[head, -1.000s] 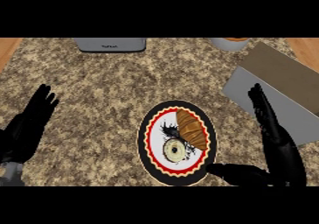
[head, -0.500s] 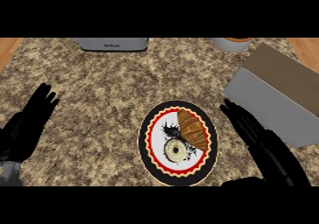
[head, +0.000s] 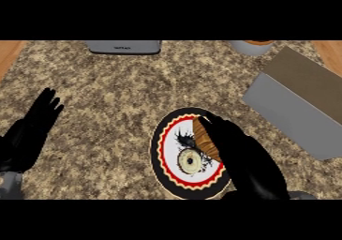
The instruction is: Pick the cupcake from the plate and place it in the cardboard box
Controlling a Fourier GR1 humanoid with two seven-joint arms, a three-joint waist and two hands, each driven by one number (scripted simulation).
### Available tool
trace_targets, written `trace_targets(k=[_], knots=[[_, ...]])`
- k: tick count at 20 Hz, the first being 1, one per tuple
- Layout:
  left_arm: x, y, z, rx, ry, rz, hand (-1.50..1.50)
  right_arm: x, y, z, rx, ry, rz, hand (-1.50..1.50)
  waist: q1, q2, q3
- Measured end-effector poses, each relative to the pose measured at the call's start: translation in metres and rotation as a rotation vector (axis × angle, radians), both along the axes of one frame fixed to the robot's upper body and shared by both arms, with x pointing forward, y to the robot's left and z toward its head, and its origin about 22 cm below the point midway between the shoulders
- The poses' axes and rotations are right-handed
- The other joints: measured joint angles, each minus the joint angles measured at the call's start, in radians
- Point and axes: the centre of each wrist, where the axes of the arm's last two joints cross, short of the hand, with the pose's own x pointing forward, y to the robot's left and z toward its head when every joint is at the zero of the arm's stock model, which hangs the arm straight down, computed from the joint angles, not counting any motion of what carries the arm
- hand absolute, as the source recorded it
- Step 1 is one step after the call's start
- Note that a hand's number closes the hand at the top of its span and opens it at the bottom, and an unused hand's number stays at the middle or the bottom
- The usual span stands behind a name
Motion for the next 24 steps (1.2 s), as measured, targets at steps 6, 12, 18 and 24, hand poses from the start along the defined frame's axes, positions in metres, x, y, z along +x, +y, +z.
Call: trace_targets(k=[6, 12, 18, 24], knots=[[-0.001, 0.008, 0.006, -0.005, 0.000, 0.013, 0.00, 0.009, 0.027, 0.003, 0.012, 0.079, 0.006, -1.50, -0.009, 0.000, 0.002], [-0.004, 0.004, 0.004, -0.009, 0.003, 0.011, 0.00, 0.016, 0.038, -0.004, -0.010, 0.132, 0.012, -1.50, -0.014, 0.000, 0.003], [-0.003, 0.005, 0.007, -0.008, 0.006, 0.017, 0.00, 0.014, 0.035, -0.010, -0.025, 0.148, 0.020, -1.50, -0.018, 0.000, 0.004], [-0.007, 0.006, 0.002, -0.007, 0.000, 0.015, 0.00, 0.020, 0.043, -0.017, -0.039, 0.128, 0.026, -1.50, -0.017, 0.000, 0.004]])
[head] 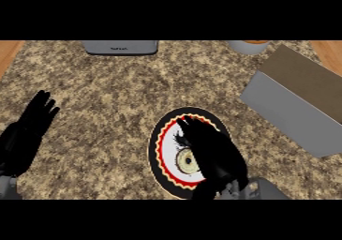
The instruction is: Pick the cupcake from the plate and place it in the cardboard box
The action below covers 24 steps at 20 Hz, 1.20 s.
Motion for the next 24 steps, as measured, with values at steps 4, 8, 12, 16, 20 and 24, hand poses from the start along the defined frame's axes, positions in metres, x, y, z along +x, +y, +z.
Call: trace_targets(k=[4, 8, 12, 16, 20, 24], knots=[[-0.001, 0.003, -0.003, 0.005, 0.003, 0.002, 0.00, 0.001, 0.007, -0.002, -0.013, -0.018, 0.007, -1.50, 0.000, 0.000, 0.000], [0.002, 0.001, -0.006, -0.001, 0.005, 0.002, 0.00, 0.000, 0.017, -0.005, -0.036, -0.019, 0.013, -1.50, -0.001, 0.000, 0.000], [0.005, 0.002, -0.003, 0.003, 0.004, 0.001, 0.00, 0.006, 0.025, -0.013, -0.064, -0.003, 0.008, -1.50, 0.000, 0.000, 0.000], [0.008, -0.001, 0.001, 0.006, -0.003, 0.005, 0.00, 0.007, 0.026, -0.017, -0.081, 0.009, 0.001, -1.50, -0.001, 0.000, 0.000], [0.004, -0.001, -0.003, 0.005, 0.003, 0.002, 0.00, 0.013, 0.024, -0.025, -0.117, 0.023, -0.018, -1.50, 0.000, 0.000, 0.000], [0.000, 0.004, 0.005, 0.002, 0.000, -0.002, 0.00, 0.017, 0.025, -0.033, -0.144, 0.037, -0.030, -1.50, 0.001, 0.000, 0.000]])
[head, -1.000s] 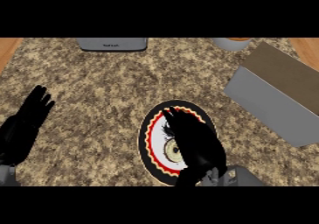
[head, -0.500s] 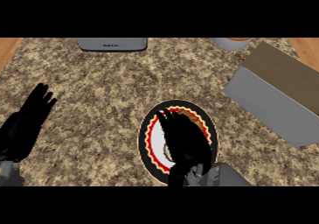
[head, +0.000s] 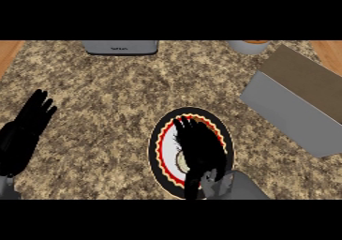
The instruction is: Pick the cupcake from the plate and place it in the cardboard box
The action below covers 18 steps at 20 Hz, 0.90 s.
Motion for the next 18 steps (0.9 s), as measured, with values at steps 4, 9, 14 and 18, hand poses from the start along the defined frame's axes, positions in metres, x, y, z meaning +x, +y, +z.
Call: trace_targets(k=[4, 9, 14, 18], knots=[[0.003, 0.006, -0.004, 0.002, -0.002, 0.004, 0.00, -0.001, 0.003, -0.008, -0.021, 0.019, 0.004, -1.50, -0.001, 0.000, 0.000], [0.003, -0.004, -0.003, 0.001, -0.003, 0.006, 0.00, -0.002, 0.006, -0.023, -0.050, 0.044, 0.001, -1.50, 0.000, 0.000, 0.000], [0.002, 0.000, -0.004, -0.003, -0.005, 0.000, 0.00, -0.001, 0.009, -0.027, -0.061, 0.061, 0.004, -1.50, 0.000, 0.000, 0.000], [0.001, -0.001, -0.001, 0.001, -0.002, 0.003, 0.00, 0.001, 0.012, -0.038, -0.084, 0.075, 0.001, -1.50, 0.001, 0.001, 0.000]])
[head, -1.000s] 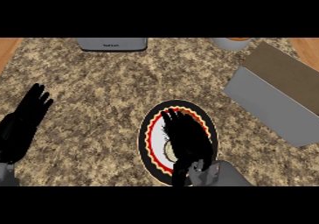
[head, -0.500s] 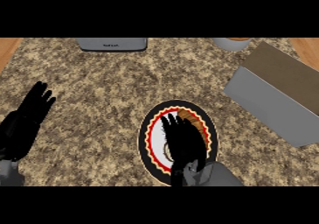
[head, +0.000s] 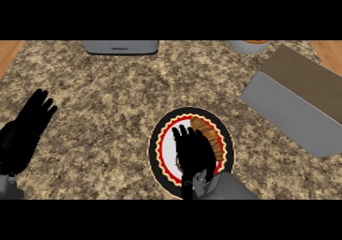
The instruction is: Pick the cupcake from the plate and place it in the cardboard box
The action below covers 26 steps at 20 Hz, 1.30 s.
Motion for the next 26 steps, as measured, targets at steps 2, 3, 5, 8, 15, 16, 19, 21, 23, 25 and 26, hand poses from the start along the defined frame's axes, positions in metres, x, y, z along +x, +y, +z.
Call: trace_targets(k=[2, 3, 5, 8, 15, 16, 19, 21, 23, 25, 26], knots=[[0.002, 0.001, 0.000, 0.002, 0.004, 0.001, 0.00, 0.001, -0.004, -0.001, 0.000, -0.001, -0.003, -1.50, -0.001, 0.000, 0.000], [0.000, 0.003, 0.002, 0.002, 0.001, 0.002, 0.00, 0.000, -0.005, -0.003, -0.002, 0.000, -0.007, -1.50, -0.001, 0.000, 0.000], [0.001, 0.002, -0.001, 0.001, -0.001, 0.001, 0.00, 0.002, -0.008, -0.007, -0.002, -0.002, -0.013, -1.50, -0.002, 0.000, 0.000], [0.003, 0.002, -0.003, 0.005, 0.001, -0.001, 0.00, 0.004, -0.009, -0.010, -0.002, -0.020, -0.016, 1.50, -0.002, -0.002, 0.000], [0.006, 0.006, -0.007, -0.002, 0.001, -0.005, 0.00, 0.011, -0.011, -0.016, 0.027, -0.102, 0.045, 1.50, -0.001, -0.005, -0.001], [0.005, 0.006, -0.007, -0.004, 0.001, -0.007, 0.00, 0.013, -0.010, -0.017, 0.030, -0.109, 0.049, 1.50, -0.001, -0.005, -0.001], [0.000, 0.000, -0.005, -0.004, -0.001, -0.003, 0.00, 0.014, -0.012, -0.015, 0.032, -0.120, 0.059, 1.50, 0.000, -0.005, -0.001], [0.002, 0.002, -0.002, -0.003, -0.001, -0.004, 0.00, 0.011, -0.010, -0.013, 0.039, -0.127, 0.065, 1.50, 0.000, -0.005, -0.001], [0.002, -0.001, -0.002, -0.002, 0.001, -0.001, 0.00, 0.016, -0.016, -0.010, 0.039, -0.133, 0.084, 1.50, -0.001, -0.004, -0.001], [0.001, -0.002, 0.001, 0.000, 0.003, 0.002, 0.00, 0.019, -0.030, -0.011, 0.041, -0.141, 0.106, 1.50, -0.001, -0.004, 0.000], [0.000, -0.002, 0.004, 0.000, 0.002, 0.002, 0.00, 0.020, -0.038, -0.011, 0.044, -0.148, 0.116, 1.50, -0.001, -0.004, 0.000]])
